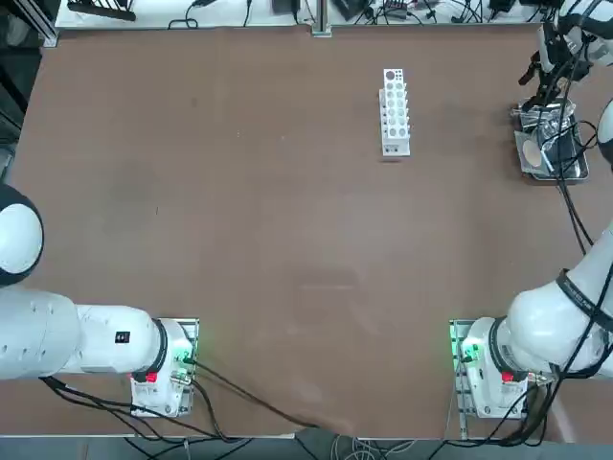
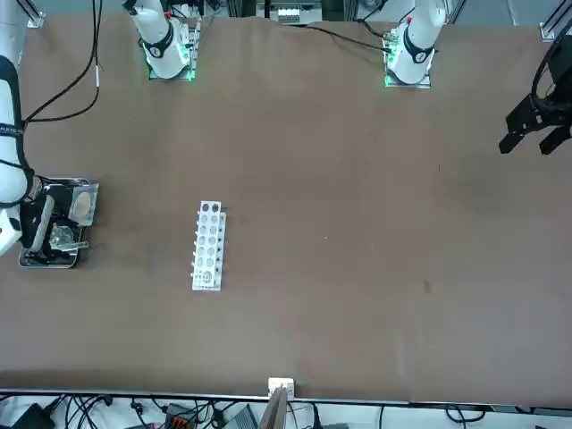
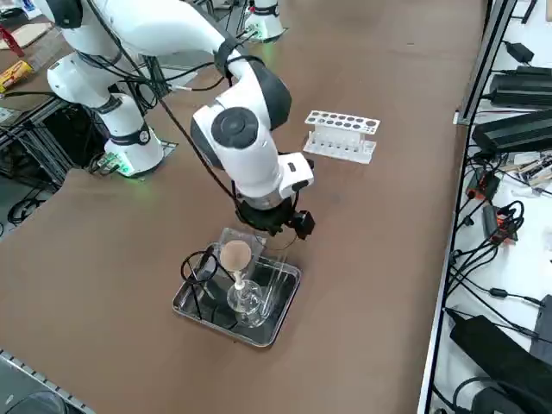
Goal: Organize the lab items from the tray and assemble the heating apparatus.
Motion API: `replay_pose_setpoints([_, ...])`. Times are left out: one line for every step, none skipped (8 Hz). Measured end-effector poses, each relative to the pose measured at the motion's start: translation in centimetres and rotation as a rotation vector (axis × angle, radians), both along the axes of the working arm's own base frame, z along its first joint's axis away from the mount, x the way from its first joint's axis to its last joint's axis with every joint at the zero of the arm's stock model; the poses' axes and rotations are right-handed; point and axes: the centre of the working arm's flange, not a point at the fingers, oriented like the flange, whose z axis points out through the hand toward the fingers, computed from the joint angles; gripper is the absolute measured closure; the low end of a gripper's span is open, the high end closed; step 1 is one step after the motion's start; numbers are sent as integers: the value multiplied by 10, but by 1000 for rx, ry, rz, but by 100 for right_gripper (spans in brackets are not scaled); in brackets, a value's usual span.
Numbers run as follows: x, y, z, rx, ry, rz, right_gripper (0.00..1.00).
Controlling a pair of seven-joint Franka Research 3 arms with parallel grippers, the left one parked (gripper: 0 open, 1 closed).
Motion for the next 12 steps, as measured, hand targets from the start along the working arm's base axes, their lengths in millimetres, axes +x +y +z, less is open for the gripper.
replay_pose_setpoints([-2,-3,-9,24,-10,11,5])
replay_pose_setpoints([-2,-7,-17,25,-20,13,7])
replay_pose_setpoints([-2,-11,-23,16,-30,9,7])
replay_pose_setpoints([-1,-12,-28,11,-35,4,8])
replay_pose_setpoints([-2,-12,-35,12,-31,1,12])
replay_pose_setpoints([-2,-12,-42,14,-24,-1,17])
replay_pose_setpoints([-3,-12,-46,15,-19,-1,19])
replay_pose_setpoints([-4,-12,-50,17,-13,-2,19])
replay_pose_setpoints([-5,-12,-56,19,-5,-3,20])
replay_pose_setpoints([-6,-13,-62,21,3,-4,21])
replay_pose_setpoints([-7,-14,-67,22,8,-5,24])
replay_pose_setpoints([-8,-16,-68,21,9,-7,27])
